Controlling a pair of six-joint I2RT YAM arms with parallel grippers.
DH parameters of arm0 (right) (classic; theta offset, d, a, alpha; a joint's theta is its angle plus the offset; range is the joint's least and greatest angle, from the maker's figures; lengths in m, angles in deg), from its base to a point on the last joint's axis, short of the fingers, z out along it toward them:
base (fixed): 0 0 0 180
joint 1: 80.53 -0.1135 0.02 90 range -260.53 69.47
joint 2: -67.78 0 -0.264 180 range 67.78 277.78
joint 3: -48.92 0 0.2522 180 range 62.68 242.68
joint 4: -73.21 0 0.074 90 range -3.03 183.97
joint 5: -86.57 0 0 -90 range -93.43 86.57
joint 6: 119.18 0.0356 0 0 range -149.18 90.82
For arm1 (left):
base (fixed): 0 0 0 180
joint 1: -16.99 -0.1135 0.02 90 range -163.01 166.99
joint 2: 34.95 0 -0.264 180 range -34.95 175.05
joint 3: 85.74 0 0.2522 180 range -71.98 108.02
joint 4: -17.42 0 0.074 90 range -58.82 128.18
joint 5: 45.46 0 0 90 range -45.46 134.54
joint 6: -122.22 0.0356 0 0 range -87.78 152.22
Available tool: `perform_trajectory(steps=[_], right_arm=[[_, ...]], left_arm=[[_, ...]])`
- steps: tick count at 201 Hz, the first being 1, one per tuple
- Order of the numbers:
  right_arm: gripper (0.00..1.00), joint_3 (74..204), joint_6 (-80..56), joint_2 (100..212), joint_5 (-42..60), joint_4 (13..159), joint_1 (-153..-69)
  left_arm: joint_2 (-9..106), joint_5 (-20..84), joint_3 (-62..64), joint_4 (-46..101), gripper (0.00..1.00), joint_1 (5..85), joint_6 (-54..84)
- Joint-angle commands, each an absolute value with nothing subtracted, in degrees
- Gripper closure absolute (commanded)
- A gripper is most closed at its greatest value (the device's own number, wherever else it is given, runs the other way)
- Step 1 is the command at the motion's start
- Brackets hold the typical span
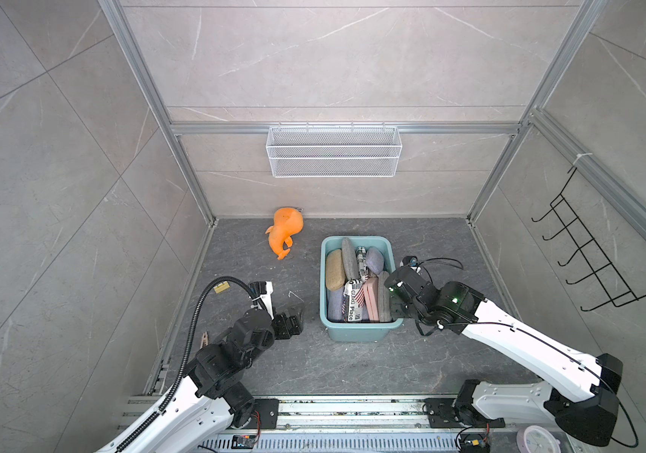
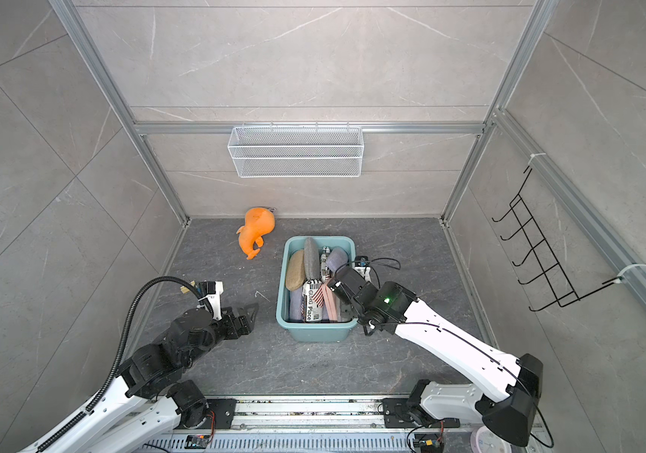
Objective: Put the glasses cases into the storage boxes
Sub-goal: Adjust the storage box at the center of the board, then reset both arms
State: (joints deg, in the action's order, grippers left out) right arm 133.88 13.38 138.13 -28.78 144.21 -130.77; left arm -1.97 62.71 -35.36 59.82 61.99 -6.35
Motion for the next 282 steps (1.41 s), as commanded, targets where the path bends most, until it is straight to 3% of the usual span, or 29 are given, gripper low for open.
perform_trajectory(steps=[1, 40, 58, 144, 148, 152, 166, 199, 238, 254, 282], right_arm=[[0.43, 136.89, 6.69, 134.3, -31.91, 146.46, -130.96], [0.17, 136.91, -5.26, 128.41, -35.29, 136.71, -130.63], [0.17, 136.56, -8.56, 127.32, -35.89, 132.6, -128.28], [0.17, 127.32, -15.4, 123.22, -17.69, 116.99, -106.72], [0.14, 127.01, -15.65, 123.21, -16.77, 116.24, -105.7], [0.01, 126.82, -15.91, 123.22, -15.76, 115.64, -104.64], [0.0, 127.35, -17.86, 123.81, -13.27, 114.3, -102.51], [0.0, 132.45, -22.64, 129.28, -28.32, 117.44, -102.16], [0.0, 126.85, -23.91, 126.95, -17.64, 106.48, -97.6], [0.0, 128.31, -22.28, 128.26, -14.29, 108.82, -93.31], [0.0, 127.0, -24.27, 130.35, -6.79, 108.74, -88.26]], left_arm=[[-1.8, 65.37, -30.09, 62.78, 0.04, 61.9, -2.77], [1.87, 69.81, -23.48, 67.82, 0.03, 61.9, 0.79], [3.56, 71.26, -22.44, 68.84, 0.02, 61.9, -0.06], [8.44, 77.15, -25.28, 64.13, 0.0, 61.9, -0.26], [8.46, 77.56, -25.45, 63.85, 0.0, 61.9, -0.21], [8.38, 78.08, -25.76, 63.47, 0.0, 61.95, -0.17], [8.18, 79.41, -27.03, 61.06, 0.0, 61.95, 0.78], [10.36, 83.52, -27.18, 60.36, 0.0, 61.9, 1.24], [11.18, 83.73, -27.38, 57.7, 0.0, 61.9, 4.29], [9.06, 84.45, -29.43, 55.16, 0.0, 61.84, 2.58], [3.66, 83.93, -39.77, 38.95, 0.0, 60.9, 7.33]])
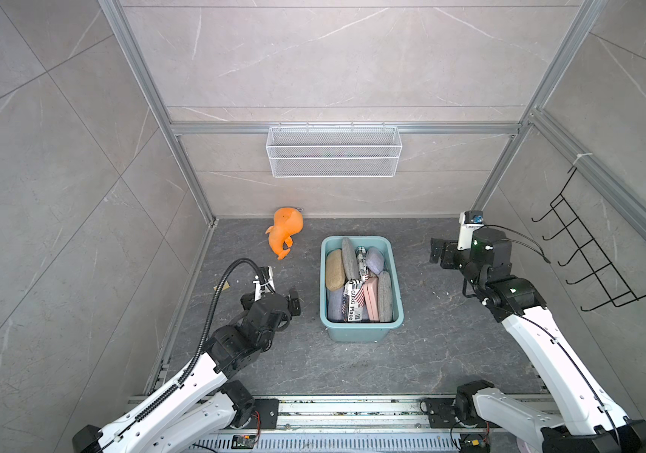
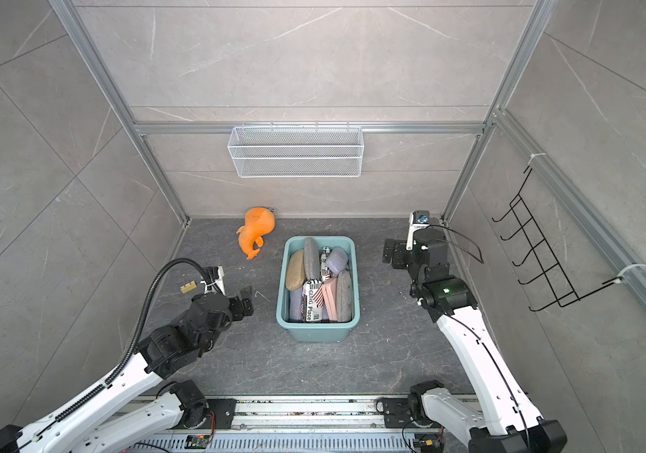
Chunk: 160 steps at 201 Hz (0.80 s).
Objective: Put the glasses cases into the storage boxes
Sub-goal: Reset both arms
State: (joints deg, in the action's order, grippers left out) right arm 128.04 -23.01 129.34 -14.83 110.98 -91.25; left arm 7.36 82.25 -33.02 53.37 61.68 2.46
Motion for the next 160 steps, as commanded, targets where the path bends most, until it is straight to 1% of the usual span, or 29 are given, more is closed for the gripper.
perform_trajectory(steps=[1, 14, 22, 26, 36, 40, 50, 64, 75, 101, 123, 142, 160], right_arm=[[0.0, 126.75, -24.35, 130.27, -6.52, 108.4, -88.18], [0.0, 125.26, -23.04, 130.52, -5.68, 106.67, -85.86], [0.0, 125.87, -20.58, 131.31, -3.23, 107.64, -83.45], [0.0, 126.35, -19.31, 131.8, -1.25, 108.62, -81.93], [0.0, 125.78, -20.45, 132.25, 7.55, 107.66, -78.96], [0.0, 124.6, -21.03, 132.0, 9.42, 105.88, -78.63], [0.0, 121.75, -19.81, 131.53, 9.81, 100.73, -78.6], [0.0, 120.69, -20.3, 132.54, 12.98, 98.13, -78.55], [0.0, 119.64, -20.11, 132.93, 13.17, 96.11, -78.34], [0.0, 113.44, -25.01, 131.01, 16.66, 88.69, -77.9], [0.0, 102.79, -23.2, 126.19, 11.3, 74.85, -74.58], [0.0, 99.05, -21.16, 126.95, 10.37, 72.18, -71.02], [0.0, 94.12, -19.05, 127.29, 10.67, 66.51, -68.09]], left_arm=[[3.47, 83.97, -40.32, 38.14, 0.0, 60.88, 7.51], [2.76, 84.94, -44.63, 31.34, 0.0, 60.37, 9.75], [3.21, 84.95, -45.85, 29.18, 0.0, 59.71, 12.32], [3.79, 85.09, -46.02, 28.99, 0.0, 59.43, 13.26], [5.59, 85.06, -45.68, 29.13, 0.0, 58.58, 14.9], [6.32, 85.12, -45.7, 29.03, 0.0, 58.15, 15.19], [8.0, 84.55, -46.79, 26.01, 0.0, 56.68, 16.9], [10.18, 82.69, -49.24, 19.51, 0.0, 53.32, 19.22], [11.81, 80.49, -50.01, 17.53, 0.0, 49.67, 18.49], [16.11, 76.43, -52.95, 10.94, 0.0, 41.92, 21.36], [17.5, 75.51, -53.71, 9.03, 0.0, 36.98, 21.47], [17.95, 76.29, -55.57, 3.63, 0.0, 33.34, 21.52], [19.18, 74.07, -55.94, 0.9, 0.0, 30.55, 25.06]])
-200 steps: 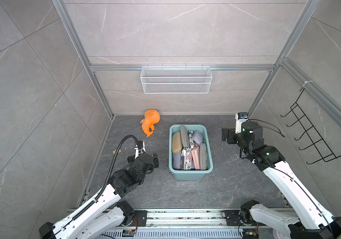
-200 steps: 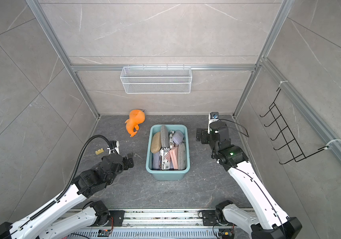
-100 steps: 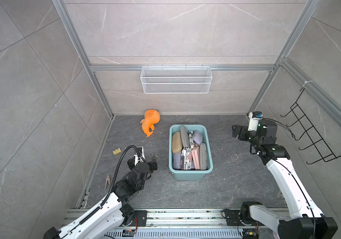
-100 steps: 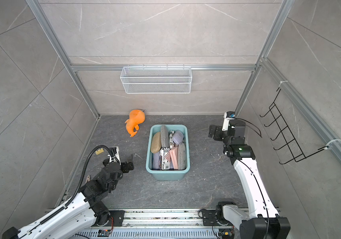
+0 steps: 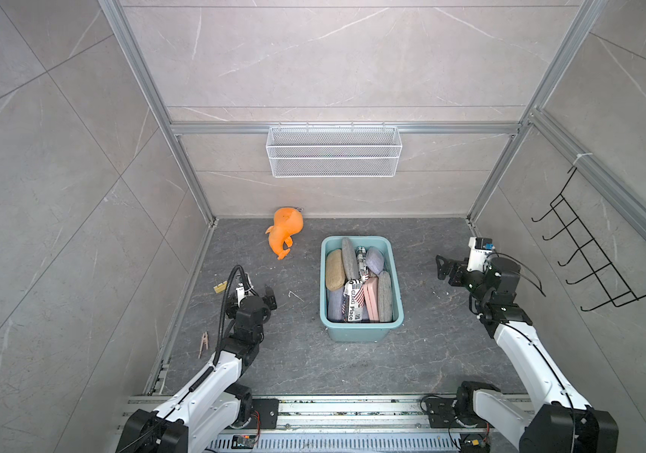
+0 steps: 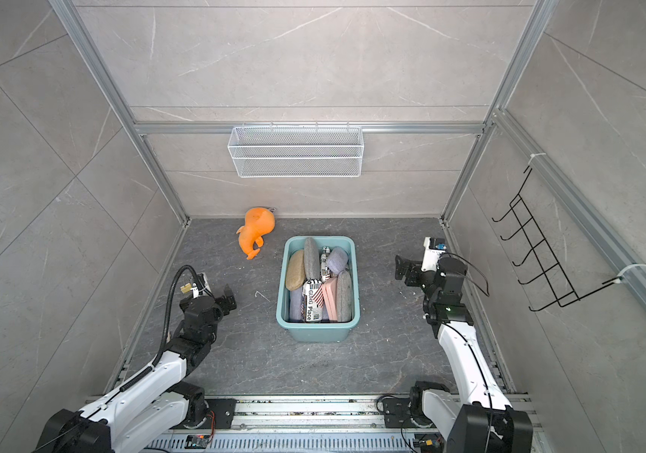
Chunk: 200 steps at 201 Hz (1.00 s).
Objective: Put the glasses cases into the storage boxes
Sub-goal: Reset both arms
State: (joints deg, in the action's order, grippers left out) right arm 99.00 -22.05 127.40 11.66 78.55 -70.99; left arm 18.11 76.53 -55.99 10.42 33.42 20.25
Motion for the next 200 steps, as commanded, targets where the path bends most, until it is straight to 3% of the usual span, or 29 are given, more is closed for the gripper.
perform_trajectory(steps=[1, 20, 53, 84, 114, 130, 139, 168, 200], right_arm=[[0.0, 93.78, -19.02, 127.2, 10.52, 66.11, -68.03], [0.0, 89.32, -19.6, 126.4, 8.01, 62.03, -67.66], [0.0, 83.38, -20.68, 127.91, 7.06, 54.99, -67.77], [0.0, 77.49, -18.94, 136.22, 13.24, 39.17, -67.79], [0.0, 73.74, -18.47, 141.03, 8.15, 31.5, -69.01], [0.0, 74.65, -18.9, 148.04, 10.33, 25.5, -69.92], [0.0, 74.13, -20.64, 150.76, 10.14, 21.59, -71.79], [0.0, 75.11, -26.61, 153.81, 3.32, 21.35, -79.39], [0.0, 82.06, -29.14, 153.5, -3.55, 35.73, -83.52]], left_arm=[[19.23, 73.89, -55.88, 0.88, 0.0, 30.5, 25.52], [22.6, 75.28, -55.85, 0.07, 0.0, 30.02, 29.66], [34.31, 73.8, -58.66, -14.05, 0.0, 26.11, 35.05], [39.73, 62.92, -56.91, -17.73, 0.0, 20.0, 32.48], [52.46, 58.05, -57.65, -32.8, 0.0, 18.36, 33.39], [50.09, 54.87, -52.96, -19.01, 0.0, 17.88, 33.18], [51.24, 53.18, -52.46, -20.4, 0.0, 16.65, 32.66], [50.87, 52.24, -51.64, -17.7, 0.0, 16.08, 32.22], [51.02, 51.16, -51.1, -16.91, 0.0, 15.1, 31.58]])
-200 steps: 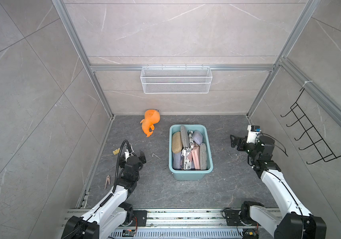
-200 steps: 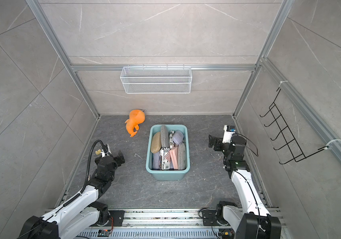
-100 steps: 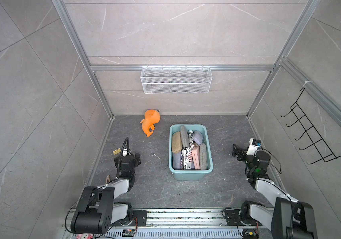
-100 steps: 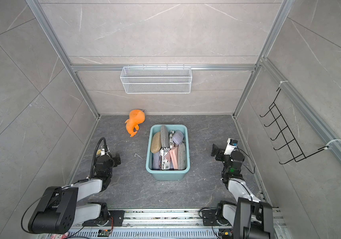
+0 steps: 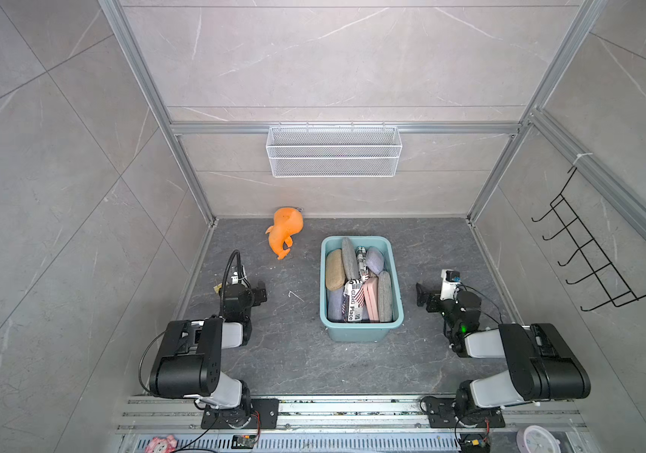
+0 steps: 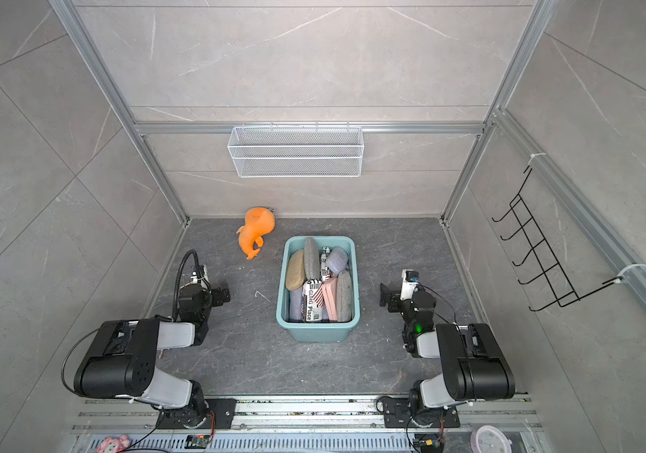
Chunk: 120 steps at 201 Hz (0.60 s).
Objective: Put the glasses cases into the storage boxes
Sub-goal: Reset both arms
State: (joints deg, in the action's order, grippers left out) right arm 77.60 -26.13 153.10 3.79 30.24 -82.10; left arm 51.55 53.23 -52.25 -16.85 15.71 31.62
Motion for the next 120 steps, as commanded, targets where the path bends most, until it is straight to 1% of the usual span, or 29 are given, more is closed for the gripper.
perform_trajectory(steps=[1, 16, 120], right_arm=[[0.0, 82.17, -29.07, 153.44, -3.67, 36.0, -83.52], [0.0, 83.46, -27.72, 154.09, -5.99, 37.94, -83.49], [0.0, 83.3, -27.72, 153.91, -5.75, 37.55, -83.34]], left_arm=[[51.01, 51.19, -51.08, -16.95, 0.0, 15.08, 31.55], [51.01, 51.01, -51.01, -16.58, 0.0, 14.85, 31.44], [50.84, 50.78, -51.06, -16.59, 0.0, 14.71, 31.38]])
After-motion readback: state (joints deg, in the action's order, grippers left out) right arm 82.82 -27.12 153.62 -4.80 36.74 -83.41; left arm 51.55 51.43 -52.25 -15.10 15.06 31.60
